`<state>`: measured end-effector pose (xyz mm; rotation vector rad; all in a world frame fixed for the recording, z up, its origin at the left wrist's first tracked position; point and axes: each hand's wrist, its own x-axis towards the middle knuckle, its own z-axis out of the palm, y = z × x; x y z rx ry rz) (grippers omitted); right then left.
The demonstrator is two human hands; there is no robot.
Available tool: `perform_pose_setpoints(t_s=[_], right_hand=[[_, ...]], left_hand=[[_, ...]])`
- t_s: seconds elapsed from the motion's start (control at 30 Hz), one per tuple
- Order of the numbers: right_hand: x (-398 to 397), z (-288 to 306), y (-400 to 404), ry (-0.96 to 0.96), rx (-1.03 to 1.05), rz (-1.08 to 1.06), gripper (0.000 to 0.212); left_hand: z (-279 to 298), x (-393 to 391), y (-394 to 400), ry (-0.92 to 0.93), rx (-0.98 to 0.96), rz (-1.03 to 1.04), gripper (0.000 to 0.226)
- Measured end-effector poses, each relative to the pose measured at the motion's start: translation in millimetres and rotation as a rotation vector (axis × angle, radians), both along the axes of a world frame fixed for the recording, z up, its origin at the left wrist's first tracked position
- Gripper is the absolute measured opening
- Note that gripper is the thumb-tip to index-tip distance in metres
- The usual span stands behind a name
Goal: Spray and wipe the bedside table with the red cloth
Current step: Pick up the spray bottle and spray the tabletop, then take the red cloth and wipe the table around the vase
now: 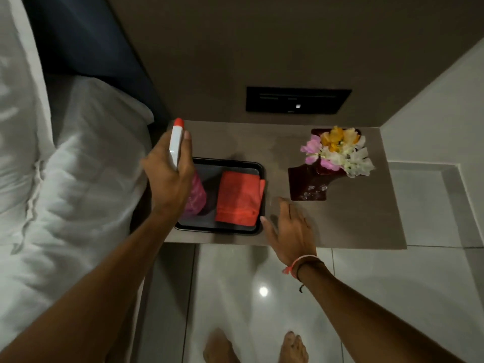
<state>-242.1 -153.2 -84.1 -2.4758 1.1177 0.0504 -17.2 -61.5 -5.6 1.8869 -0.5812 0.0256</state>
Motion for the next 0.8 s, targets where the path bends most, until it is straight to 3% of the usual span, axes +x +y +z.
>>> perform_pose_setpoints(t_s=[0.27,0.47,0.57,0.67,0.8], right_hand=[[71.8,-13.4,0.8,-0.045,0.326,-0.439,0.048],[104.0,-9.7,13.0,0.09,0.301,-0.569,0.067],[117.0,-7.3,10.2,0.091,0.407,-0.682,0.068],[126.5,-11.8,5.6,-0.001,0.604,-0.729,0.062],[125.9,-21.3,4.7,-0.094,0.648,-0.757,0.055]], left_hand=[[-36.6,19.8,0.3,0.016,-0.036,-0.015,0.03],[-34.9,16.4,9.2,0.005,-0.028,-0.068,0.025],[-30.0,14.0,16.5,-0.007,0.012,-0.11,0.024],[-25.7,19.1,24.4,0.009,0.084,-0.212,0.044],[-21.5,22.7,41.8,-0.087,0.182,-0.246,0.086]])
